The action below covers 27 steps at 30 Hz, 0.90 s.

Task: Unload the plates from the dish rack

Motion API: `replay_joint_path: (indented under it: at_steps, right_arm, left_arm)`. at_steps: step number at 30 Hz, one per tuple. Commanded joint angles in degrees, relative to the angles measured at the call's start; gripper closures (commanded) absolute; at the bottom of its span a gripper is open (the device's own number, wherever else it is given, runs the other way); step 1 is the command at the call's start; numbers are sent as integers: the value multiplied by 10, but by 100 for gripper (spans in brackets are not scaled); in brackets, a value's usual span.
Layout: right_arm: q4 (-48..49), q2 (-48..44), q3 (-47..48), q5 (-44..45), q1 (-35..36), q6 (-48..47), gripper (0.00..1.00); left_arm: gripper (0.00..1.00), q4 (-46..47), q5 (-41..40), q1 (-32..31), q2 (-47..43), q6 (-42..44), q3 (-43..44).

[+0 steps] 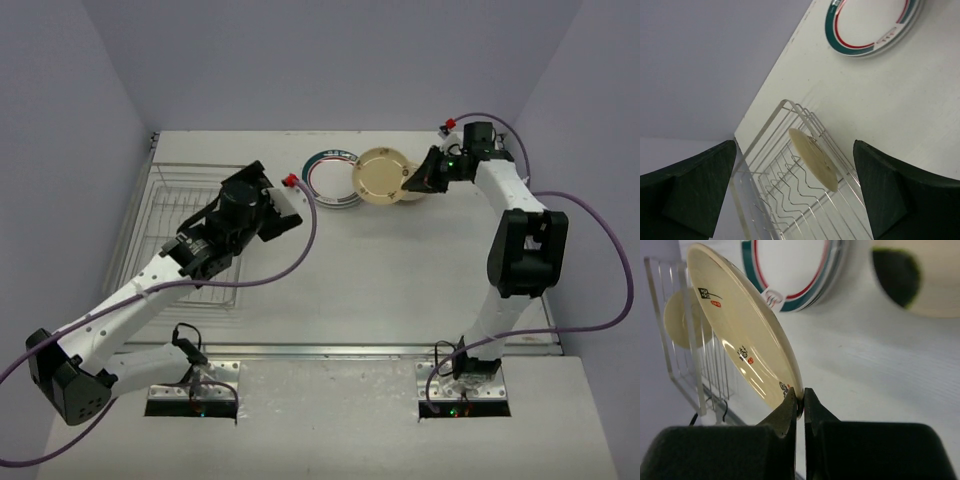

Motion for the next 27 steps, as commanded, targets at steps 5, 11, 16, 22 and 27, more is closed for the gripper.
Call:
replay_joint_path:
  at_steps: [5,11,16,22,27]
  right_arm:
    - [-43,141,172,35,-88,-1,100]
    - [-79,225,273,40,-88,3,100]
    - [-85,255,311,55,-87,4,100]
    - [-85,266,302,53,-88,3,96]
    - [-94,257,298,54,-87,9,66]
  left_arm:
    - [0,-81,90,87,33,-252,73]
    - [0,-109,59,101,73,-301,74]
    - [0,-112,62,123,87,-325,68]
    - [0,-102,67,141,91,-332,52]
    - [0,-107,83,168,103,-348,64]
